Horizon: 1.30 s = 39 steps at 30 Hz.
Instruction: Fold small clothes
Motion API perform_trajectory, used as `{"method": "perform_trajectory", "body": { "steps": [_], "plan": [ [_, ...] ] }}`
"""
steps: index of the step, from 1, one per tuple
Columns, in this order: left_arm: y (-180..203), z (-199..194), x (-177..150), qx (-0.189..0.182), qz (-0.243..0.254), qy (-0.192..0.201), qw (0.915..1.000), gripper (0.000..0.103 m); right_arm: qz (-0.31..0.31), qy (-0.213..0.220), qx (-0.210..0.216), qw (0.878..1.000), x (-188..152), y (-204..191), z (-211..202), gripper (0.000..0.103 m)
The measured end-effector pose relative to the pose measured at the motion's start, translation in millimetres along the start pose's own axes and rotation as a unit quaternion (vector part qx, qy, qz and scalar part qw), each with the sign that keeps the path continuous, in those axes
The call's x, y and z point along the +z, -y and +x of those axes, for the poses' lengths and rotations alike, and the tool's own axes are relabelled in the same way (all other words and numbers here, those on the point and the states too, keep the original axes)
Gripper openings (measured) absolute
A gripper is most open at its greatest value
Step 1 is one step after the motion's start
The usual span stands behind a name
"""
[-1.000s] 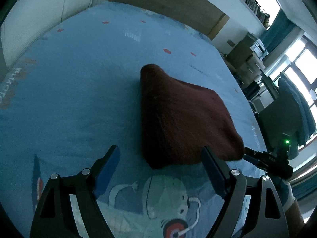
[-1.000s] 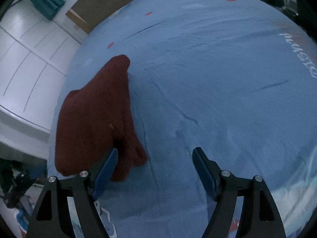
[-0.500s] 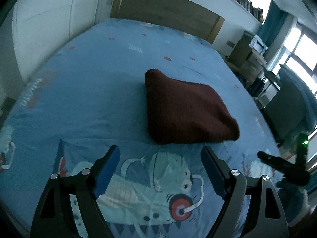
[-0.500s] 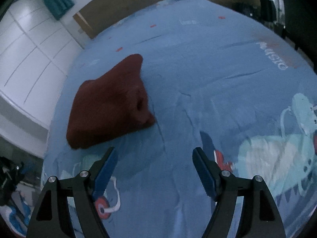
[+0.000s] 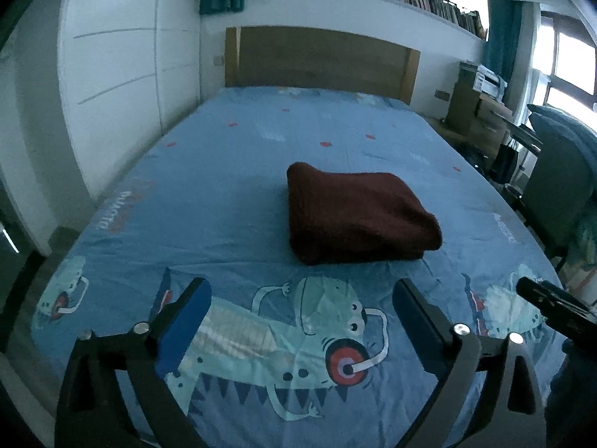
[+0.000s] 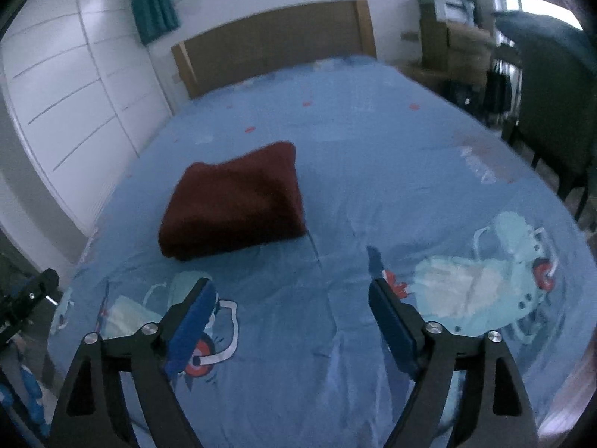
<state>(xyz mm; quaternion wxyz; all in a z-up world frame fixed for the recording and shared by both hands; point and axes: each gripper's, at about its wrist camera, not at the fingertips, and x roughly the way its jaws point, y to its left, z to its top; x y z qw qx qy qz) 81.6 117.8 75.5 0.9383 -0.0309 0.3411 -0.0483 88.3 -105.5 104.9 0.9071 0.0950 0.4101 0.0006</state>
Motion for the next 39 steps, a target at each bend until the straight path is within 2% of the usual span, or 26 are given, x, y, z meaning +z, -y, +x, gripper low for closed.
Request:
{"method": "perform_trajectory", "body": {
  "steps": [3, 9, 18, 39],
  "plan": [
    [5.5, -8.9, -7.6, 0.009, 0.007, 0.013, 0.9998, 0.101, -0.005, 0.022, -0.009, 1.0, -5.4, -2.1, -19.5, 0.102],
    [16.5, -28.7, -21.5, 0.026, 0.02, 0.041, 0.9986, 0.101, -0.012, 0.05, -0.017, 0.999, -17.2, -3.3, -49.7, 0.102],
    [25.2, -51.4, -31.8, 0.023, 0.026, 0.073, 0.9967, 0.101, -0.018, 0.078, -0.028, 0.996, -26.2, -2.3, -78.8, 0.102],
    [36.0, -59.7, -44.1, 0.044, 0.018, 0.093, 0.9946, 0.101, -0.031, 0.107, -0.059, 0.992, -42.4, -5.0, -94.7, 0.102]
  ]
}}
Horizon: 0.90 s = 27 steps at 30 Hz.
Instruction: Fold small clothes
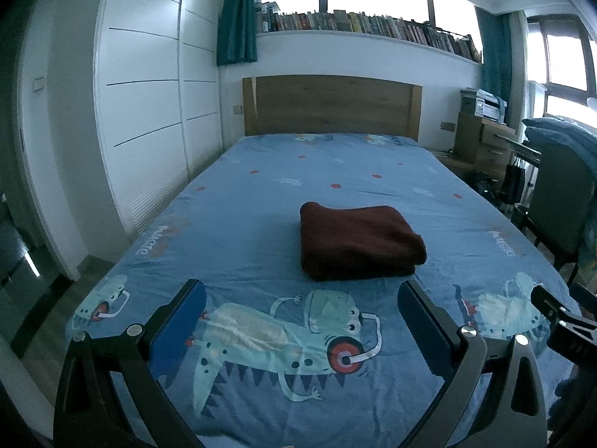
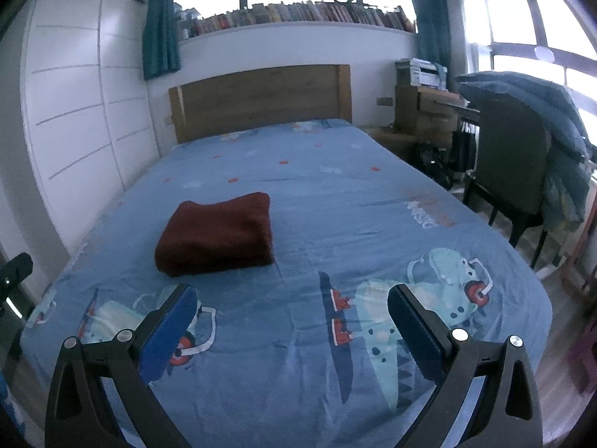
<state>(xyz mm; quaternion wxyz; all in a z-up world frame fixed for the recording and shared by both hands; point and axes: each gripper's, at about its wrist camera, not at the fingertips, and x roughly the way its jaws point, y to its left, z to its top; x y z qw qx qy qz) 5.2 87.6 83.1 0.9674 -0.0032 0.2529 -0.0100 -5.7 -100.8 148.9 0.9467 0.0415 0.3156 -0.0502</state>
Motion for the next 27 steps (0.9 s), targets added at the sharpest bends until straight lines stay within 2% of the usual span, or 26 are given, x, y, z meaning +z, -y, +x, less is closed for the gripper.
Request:
{"method": "perform_trajectory", "body": {
  "steps": [27],
  "plan": [
    [-0.5, 0.8, -3.0, 0.0, 0.005, 0.001, 1.0, 0.101, -0.014, 0.013, -0.016, 1.0, -2.6, 0.8, -5.1, 0.102]
  ]
}}
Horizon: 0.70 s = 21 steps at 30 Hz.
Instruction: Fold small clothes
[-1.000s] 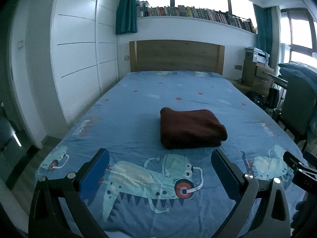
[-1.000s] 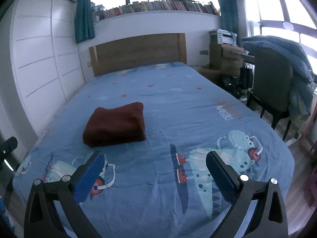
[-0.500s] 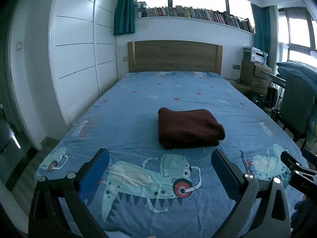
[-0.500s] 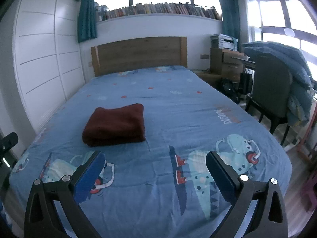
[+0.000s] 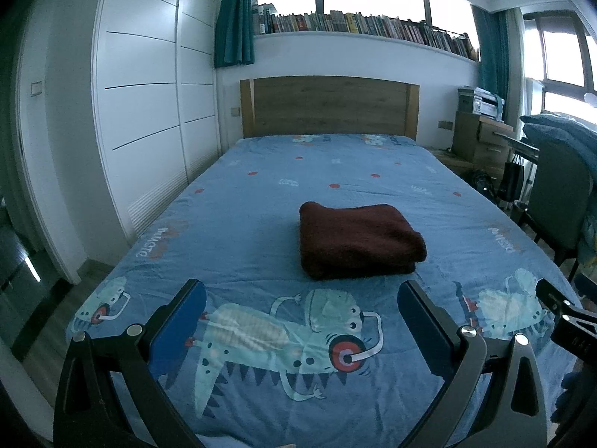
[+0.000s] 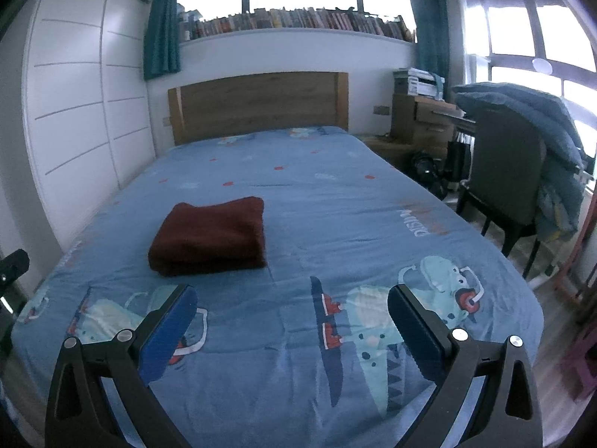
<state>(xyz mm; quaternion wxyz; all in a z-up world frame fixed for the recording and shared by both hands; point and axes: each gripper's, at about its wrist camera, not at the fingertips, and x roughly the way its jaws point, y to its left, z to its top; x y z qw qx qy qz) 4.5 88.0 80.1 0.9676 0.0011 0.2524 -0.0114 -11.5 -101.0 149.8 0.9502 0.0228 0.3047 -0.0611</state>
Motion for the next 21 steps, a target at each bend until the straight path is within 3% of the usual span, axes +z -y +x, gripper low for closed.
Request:
{"method": "perform_trajectory", "body": {
  "steps": [21],
  "plan": [
    [-5.6, 9.2, -4.0, 0.005, 0.011, -0.007, 0.9999, 0.101, 0.001, 0.005, -0.015, 1.0, 2.5, 9.6, -2.1, 0.102]
  ]
}}
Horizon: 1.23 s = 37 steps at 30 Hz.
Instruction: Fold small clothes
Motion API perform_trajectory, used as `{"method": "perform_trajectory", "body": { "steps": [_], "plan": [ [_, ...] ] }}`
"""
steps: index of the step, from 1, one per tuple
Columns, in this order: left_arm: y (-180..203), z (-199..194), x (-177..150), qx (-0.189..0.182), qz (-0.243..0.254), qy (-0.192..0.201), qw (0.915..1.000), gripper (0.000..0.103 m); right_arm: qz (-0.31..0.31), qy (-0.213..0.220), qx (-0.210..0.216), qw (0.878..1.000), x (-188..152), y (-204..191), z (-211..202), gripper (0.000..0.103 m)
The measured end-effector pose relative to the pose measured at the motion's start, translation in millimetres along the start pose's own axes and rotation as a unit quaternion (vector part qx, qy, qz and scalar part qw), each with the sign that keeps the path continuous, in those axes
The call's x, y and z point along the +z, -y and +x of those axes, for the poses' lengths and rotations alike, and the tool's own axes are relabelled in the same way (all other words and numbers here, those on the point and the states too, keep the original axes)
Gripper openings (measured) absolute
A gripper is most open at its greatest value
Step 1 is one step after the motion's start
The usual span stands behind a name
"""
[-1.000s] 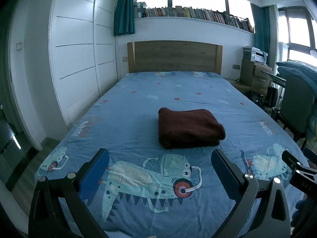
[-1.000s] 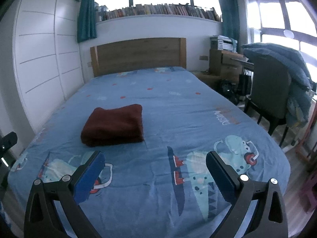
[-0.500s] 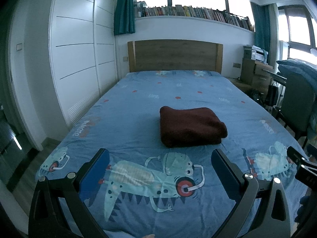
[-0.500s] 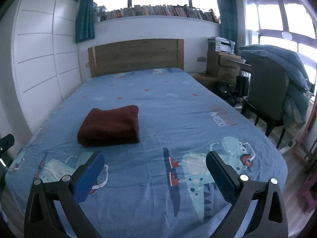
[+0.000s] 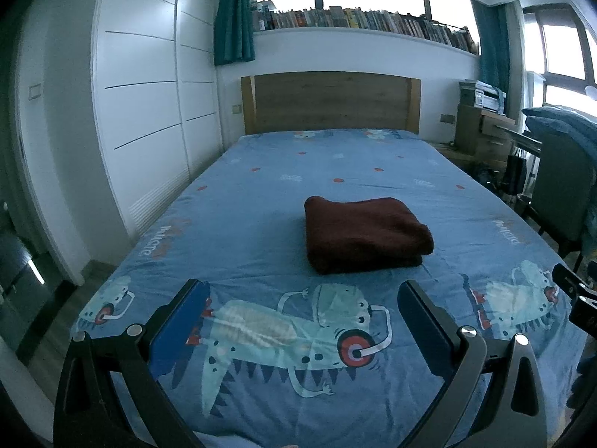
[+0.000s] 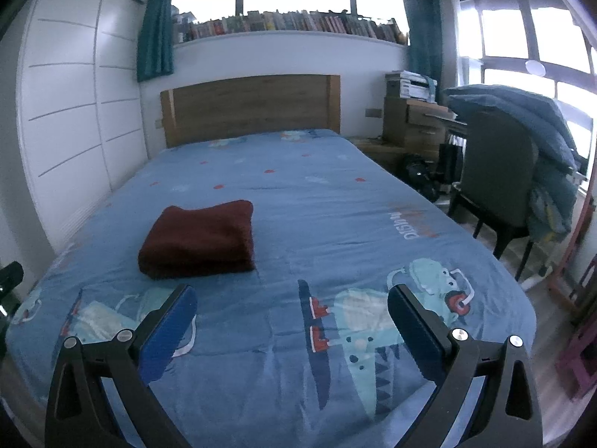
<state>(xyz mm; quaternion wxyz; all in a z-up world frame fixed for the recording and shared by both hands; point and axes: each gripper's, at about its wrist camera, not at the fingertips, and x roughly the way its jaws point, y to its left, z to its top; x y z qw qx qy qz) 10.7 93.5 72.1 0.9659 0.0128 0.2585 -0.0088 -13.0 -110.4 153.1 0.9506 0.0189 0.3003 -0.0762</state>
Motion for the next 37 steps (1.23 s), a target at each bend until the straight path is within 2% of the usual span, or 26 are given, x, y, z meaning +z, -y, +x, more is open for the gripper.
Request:
{"method": "perform_trajectory", "body": {
  "steps": [23, 37],
  "plan": [
    [-0.5, -0.6, -5.2, 0.008, 0.005, 0.008, 0.9999, 0.101, -0.005, -0.004, -0.005, 1.0, -2.6, 3.4, 1.1, 0.102],
    [-0.6, 3.3, -5.8, 0.004, -0.001, 0.0, 1.0, 0.101, -0.005, -0.005, -0.007, 1.0, -4.5, 4.5, 0.4, 0.102]
  ]
}}
